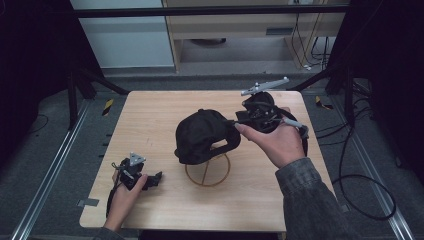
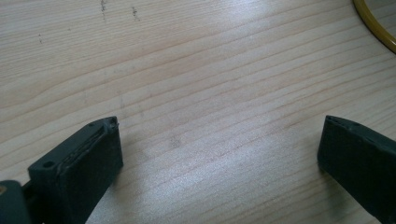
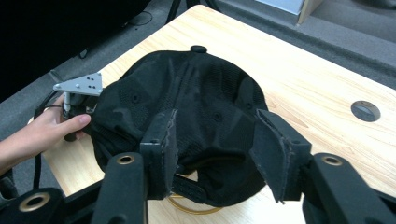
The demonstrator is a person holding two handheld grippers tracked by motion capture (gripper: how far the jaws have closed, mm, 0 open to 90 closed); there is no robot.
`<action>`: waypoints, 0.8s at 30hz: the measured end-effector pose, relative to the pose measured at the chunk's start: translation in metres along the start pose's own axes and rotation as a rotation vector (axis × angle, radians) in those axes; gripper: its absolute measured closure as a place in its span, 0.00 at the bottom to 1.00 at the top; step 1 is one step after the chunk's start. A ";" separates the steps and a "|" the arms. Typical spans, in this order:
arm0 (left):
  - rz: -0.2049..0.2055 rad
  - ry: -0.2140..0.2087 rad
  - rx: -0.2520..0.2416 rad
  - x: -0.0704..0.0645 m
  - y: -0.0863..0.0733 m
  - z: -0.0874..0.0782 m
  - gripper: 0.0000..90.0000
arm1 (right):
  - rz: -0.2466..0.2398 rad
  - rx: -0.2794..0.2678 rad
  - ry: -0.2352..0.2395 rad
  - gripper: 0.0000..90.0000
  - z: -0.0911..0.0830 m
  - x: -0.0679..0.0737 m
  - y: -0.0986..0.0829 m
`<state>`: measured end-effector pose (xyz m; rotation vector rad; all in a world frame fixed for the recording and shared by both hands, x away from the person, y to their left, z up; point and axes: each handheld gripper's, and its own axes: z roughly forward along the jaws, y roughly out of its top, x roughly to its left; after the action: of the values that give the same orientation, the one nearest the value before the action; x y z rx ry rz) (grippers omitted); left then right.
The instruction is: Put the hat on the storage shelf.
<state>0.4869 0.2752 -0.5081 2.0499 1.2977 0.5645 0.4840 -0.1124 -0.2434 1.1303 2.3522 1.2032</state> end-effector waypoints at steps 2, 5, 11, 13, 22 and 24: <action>0.000 0.000 0.000 0.000 0.000 0.000 0.00 | 0.004 -0.006 -0.007 0.53 -0.003 -0.002 -0.002; 0.000 0.000 0.000 0.000 0.000 0.000 0.00 | 0.007 -0.011 -0.007 0.52 -0.005 -0.004 -0.003; 0.000 0.000 0.000 0.000 0.000 0.000 0.00 | 0.028 -0.024 -0.026 0.46 -0.012 -0.012 -0.011; 0.000 0.000 0.000 0.000 0.000 0.000 0.00 | 0.034 -0.026 -0.033 0.45 -0.014 -0.015 -0.014; 0.000 0.000 0.000 0.000 0.000 0.000 0.00 | 0.054 -0.048 -0.056 0.40 -0.023 -0.025 -0.023; 0.000 0.000 -0.001 0.000 0.000 0.000 0.00 | 0.063 -0.050 -0.062 0.38 -0.025 -0.027 -0.025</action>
<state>0.4869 0.2752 -0.5081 2.0487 1.2972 0.5647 0.4754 -0.1559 -0.2503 1.2155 2.2447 1.2225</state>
